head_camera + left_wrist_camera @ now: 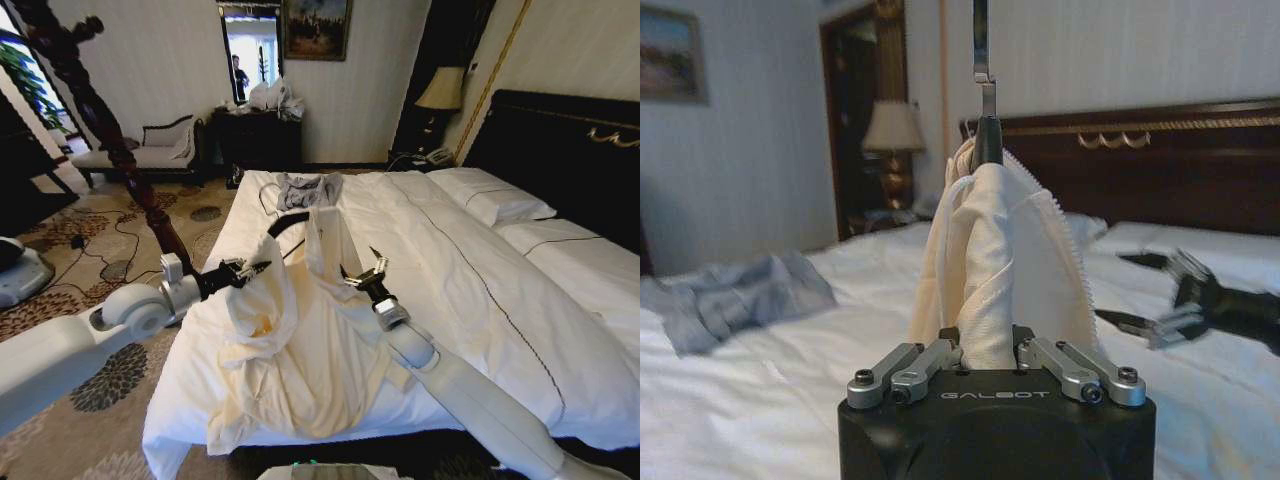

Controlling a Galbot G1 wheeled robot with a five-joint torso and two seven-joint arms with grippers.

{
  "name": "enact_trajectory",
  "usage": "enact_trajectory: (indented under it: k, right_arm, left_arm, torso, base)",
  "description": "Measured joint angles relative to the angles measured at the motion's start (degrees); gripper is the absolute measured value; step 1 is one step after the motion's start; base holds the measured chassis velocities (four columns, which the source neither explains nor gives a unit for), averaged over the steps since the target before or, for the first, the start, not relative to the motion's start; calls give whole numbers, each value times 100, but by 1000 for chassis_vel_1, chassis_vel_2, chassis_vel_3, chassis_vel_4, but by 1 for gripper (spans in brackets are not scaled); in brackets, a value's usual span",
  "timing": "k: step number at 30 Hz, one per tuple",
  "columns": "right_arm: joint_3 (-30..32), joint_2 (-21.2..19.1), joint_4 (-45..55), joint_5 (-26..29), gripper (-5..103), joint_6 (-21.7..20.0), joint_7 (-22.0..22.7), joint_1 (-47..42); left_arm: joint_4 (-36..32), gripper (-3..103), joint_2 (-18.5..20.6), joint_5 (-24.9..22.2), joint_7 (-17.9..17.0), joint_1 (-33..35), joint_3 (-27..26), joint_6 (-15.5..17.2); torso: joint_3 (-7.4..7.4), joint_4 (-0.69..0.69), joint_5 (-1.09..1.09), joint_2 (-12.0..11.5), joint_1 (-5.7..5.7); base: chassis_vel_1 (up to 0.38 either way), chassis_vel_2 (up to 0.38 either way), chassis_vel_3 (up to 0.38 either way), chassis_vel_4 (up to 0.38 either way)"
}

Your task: Pick up the clothes from the bed and hang them on the clothes hanger.

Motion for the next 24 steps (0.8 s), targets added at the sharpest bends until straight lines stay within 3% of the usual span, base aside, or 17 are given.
enact_trajectory:
  k: [3, 5, 9, 11, 14, 17, 19, 24]
  right_arm:
    - [578, -54, 418, 632, 100, -55, 151, -542]
    - [752, -58, 518, 679, 100, -55, 183, -741]
    - [1627, 37, 881, 670, 100, -20, 201, -1711]
    - [1774, 57, 938, 678, 100, -15, 199, -1855]
    - [2649, 180, 1240, 701, 100, 53, 115, -2671]
    - [3022, 236, 1367, 689, 100, 98, 61, -3021]
    - [3687, 380, 1598, 616, 100, 214, -23, -3687]
    - [4224, 577, 1738, 393, 100, 388, -118, -4255]
  left_arm:
    - [-145, 18, 162, 6, -25, 323, -382, 10]
    - [-177, 18, 219, 11, -30, 356, -441, 7]
    - [-278, 18, 370, -1, -139, 407, -678, 5]
    - [-294, 18, 384, -19, -162, 389, -700, 5]
    - [-364, 18, 473, -165, -285, 264, -814, 18]
    - [-364, 18, 486, -223, -307, 199, -839, 46]
    - [-332, 18, 505, -315, -318, 123, -891, 85]
    - [-287, 18, 522, -368, -318, 66, -970, 93]
  torso:
    - [-1, 1, -1, 0, -1]
    - [-1, 1, 0, 0, -1]
    - [-1, -1, 1, 0, -1]
    - [-1, -1, 0, 0, 0]
    - [-1, -1, 1, 1, -1]
    - [-1, 2, 0, 1, -1]
    - [-1, -2, 0, 0, -1]
    - [-1, 0, 0, 1, 0]
  base:
    - [0, 0, 0, 0]
    - [0, 0, 0, 0]
    - [0, 0, 0, 0]
    - [0, 0, 0, 0]
    - [0, 0, 0, 0]
    - [0, 0, 0, 0]
    - [0, 0, 0, 0]
    - [0, 0, 0, 0]
